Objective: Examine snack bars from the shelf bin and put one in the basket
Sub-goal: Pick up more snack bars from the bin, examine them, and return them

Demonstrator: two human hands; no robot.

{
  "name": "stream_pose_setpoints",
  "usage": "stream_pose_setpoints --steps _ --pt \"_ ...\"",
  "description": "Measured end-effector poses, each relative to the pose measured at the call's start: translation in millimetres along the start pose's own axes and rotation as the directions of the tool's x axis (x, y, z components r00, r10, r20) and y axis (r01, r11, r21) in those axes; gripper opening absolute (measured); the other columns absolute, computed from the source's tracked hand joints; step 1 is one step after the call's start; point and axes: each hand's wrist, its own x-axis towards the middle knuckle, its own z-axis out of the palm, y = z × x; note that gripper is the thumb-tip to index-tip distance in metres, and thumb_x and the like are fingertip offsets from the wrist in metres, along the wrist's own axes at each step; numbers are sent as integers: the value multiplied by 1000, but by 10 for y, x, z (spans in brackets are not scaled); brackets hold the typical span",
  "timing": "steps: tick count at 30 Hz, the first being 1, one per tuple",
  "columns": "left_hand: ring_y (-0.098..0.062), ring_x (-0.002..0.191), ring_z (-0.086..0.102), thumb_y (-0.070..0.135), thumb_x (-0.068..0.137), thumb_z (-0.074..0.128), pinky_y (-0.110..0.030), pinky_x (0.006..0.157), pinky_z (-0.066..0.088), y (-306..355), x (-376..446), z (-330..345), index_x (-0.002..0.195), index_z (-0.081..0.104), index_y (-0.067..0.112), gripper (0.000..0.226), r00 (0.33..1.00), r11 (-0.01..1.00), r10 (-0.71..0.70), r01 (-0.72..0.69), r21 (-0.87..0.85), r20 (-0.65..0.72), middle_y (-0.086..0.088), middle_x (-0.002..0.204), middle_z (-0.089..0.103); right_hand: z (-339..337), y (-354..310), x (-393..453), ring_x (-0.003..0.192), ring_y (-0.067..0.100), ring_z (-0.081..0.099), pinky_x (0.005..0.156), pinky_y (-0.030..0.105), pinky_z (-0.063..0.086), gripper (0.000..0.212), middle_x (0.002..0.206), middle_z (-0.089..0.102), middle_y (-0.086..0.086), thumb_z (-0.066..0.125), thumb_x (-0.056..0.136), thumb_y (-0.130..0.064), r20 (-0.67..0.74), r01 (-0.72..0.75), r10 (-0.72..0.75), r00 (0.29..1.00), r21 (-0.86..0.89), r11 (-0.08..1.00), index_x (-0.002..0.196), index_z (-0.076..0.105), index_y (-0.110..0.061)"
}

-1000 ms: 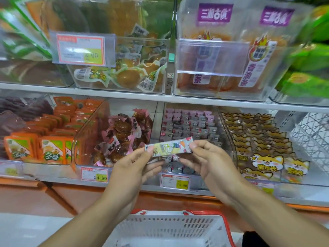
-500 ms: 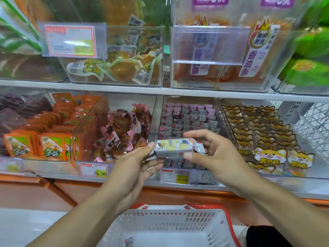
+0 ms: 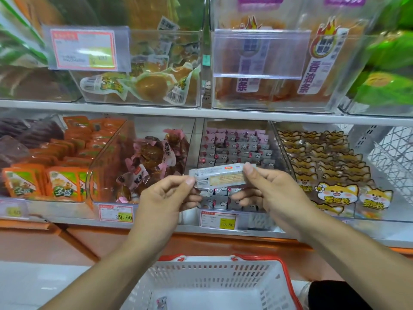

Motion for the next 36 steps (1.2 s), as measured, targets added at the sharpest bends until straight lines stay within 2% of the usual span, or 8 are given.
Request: stream_pose_setpoints --steps 9,13,17,20,24,28,32,36 --pt "-8 61 66 17 96 65 -16 57 52 9 32 -12 72 77 23 27 990 999 13 -18 -30 -143 -4 69 72 10 36 6 71 12 71 55 22 53 14 74 71 -3 73 85 -32 -85 -161 185 979 233 959 74 80 -27" --pt "-8 59 67 16 96 64 -16 56 54 49 78 14 78 74 13 20 983 992 -57 35 -123 -174 -4 68 71 33 86 60 79 15 72 63 26 58 8 87 75 -1 73 88 -25 -74 -185 221 973 329 926 87 80 -20" --pt "-11 60 72 12 94 64 -18 54 55 74 111 69 84 71 5 14 968 962 -187 146 -229 -168 -4 64 72 41 49 83 92 24 74 77 32 62 34 108 76 13 73 76 -10 28 -54 47 998 378 924 105 55 -9" --pt "-14 63 74 10 92 64 -18 53 55 90 115 89 89 69 2 10 958 926 -265 221 -306 -109 -7 65 73 44 63 67 101 24 73 80 30 60 59 118 73 11 78 69 0 110 92 -112 988 168 981 123 57 -13" --pt "-18 67 75 5 94 61 -21 57 57 83 105 73 109 66 6 16 960 904 -280 256 -343 -24 -10 67 71 53 81 47 89 23 75 74 26 60 43 108 75 14 78 70 -8 30 151 -155 988 100 983 112 70 -14" --pt "-21 73 76 19 93 67 -22 61 58 85 93 77 91 72 3 17 970 938 -240 240 -249 30 -15 74 74 49 81 76 79 22 75 69 24 61 10 96 79 12 80 75 -29 -92 96 -93 991 31 995 84 82 -29" --pt "-12 66 71 20 86 72 -18 59 56 64 64 56 82 79 11 13 976 968 -211 215 -130 43 -9 76 74 26 51 132 79 23 75 71 24 61 28 89 77 16 72 85 -35 -137 -34 53 989 137 990 90 81 -9" --pt "-7 58 63 19 91 71 -16 53 52 43 82 37 74 76 15 18 976 974 -216 216 -74 -1 -4 69 68 2 46 169 78 23 75 70 25 61 22 90 77 15 66 95 -24 -132 -107 144 981 257 960 94 79 -6"
